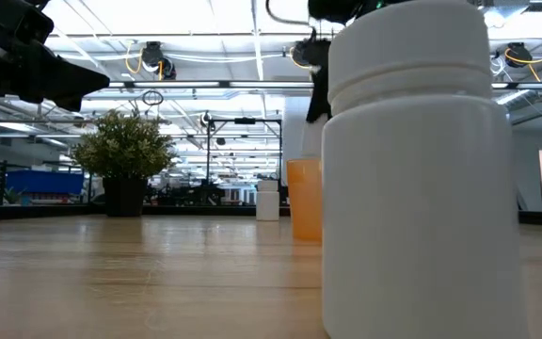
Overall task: Pick and place pill bottles into a basket
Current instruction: Put the white medicine bottle into the orange bin, then put the bottom white medicine bottle into the orange bin
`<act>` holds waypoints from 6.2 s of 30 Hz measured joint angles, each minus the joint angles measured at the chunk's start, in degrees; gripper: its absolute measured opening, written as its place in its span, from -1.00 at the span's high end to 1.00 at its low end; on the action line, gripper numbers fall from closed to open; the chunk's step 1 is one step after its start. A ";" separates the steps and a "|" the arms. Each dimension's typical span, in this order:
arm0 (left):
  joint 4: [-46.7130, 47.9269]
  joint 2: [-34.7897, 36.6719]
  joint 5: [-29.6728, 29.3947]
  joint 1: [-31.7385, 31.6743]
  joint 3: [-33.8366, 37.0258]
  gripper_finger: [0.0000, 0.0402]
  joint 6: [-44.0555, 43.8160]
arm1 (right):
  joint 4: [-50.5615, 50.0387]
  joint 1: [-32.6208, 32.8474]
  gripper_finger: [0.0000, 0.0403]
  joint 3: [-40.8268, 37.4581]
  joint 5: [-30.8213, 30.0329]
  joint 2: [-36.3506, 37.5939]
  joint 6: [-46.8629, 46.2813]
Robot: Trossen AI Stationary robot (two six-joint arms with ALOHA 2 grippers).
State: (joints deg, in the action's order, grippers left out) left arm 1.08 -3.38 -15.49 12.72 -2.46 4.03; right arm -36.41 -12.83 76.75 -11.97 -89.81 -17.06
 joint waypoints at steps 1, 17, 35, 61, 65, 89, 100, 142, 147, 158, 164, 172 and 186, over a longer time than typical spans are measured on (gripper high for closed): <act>-0.03 0.00 0.00 -0.01 0.00 0.85 0.00 | -0.86 1.62 0.27 0.00 -1.00 0.56 -0.58; 0.04 0.02 0.00 0.01 0.00 0.85 0.00 | -1.35 13.34 0.27 -0.04 0.51 -6.11 -6.78; 0.04 0.01 0.00 -0.01 0.01 0.85 0.00 | 1.69 13.38 0.23 -0.42 2.08 -13.15 -7.34; -0.04 0.00 -0.02 0.01 0.02 0.85 0.00 | 8.31 13.45 -0.14 -5.46 4.62 -12.69 -7.52; -0.03 0.01 -0.02 -0.01 0.01 0.85 -0.01 | 8.20 13.45 -0.21 -5.46 4.61 -11.17 -7.36; 0.01 0.02 0.00 0.00 0.02 0.85 0.00 | 34.71 29.69 0.98 -36.88 -12.30 18.15 -3.68; -0.07 0.02 -0.02 -0.01 0.02 0.85 0.00 | 54.83 37.69 1.00 -62.56 -13.52 43.87 7.79; -26.62 -6.70 11.43 1.03 0.02 0.85 -32.63 | 43.88 37.67 0.98 -74.62 -16.54 89.61 37.39; -31.47 -20.63 9.30 5.83 0.02 0.85 -39.50 | 43.87 37.67 0.98 -74.62 -16.52 89.61 37.31; -42.34 -61.11 1.75 22.39 -14.42 0.85 -36.29 | 43.87 37.67 0.98 -74.62 -16.52 89.58 37.29; -36.49 -76.93 4.92 24.90 -30.25 0.85 -23.57 | 43.87 37.67 0.98 -74.64 -16.52 89.58 37.29; -18.18 -93.09 10.32 23.19 -53.35 0.85 -17.67 | 43.87 37.67 0.98 -74.64 -16.51 89.58 37.29; 0.60 -108.19 3.54 22.34 -78.20 -0.21 -17.20 | 44.15 37.69 0.98 -74.66 -16.50 89.56 37.29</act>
State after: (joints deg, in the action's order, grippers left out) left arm 1.68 -111.56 -11.94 35.06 -80.66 -13.17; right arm 7.74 24.86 2.09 -28.47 -0.25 20.23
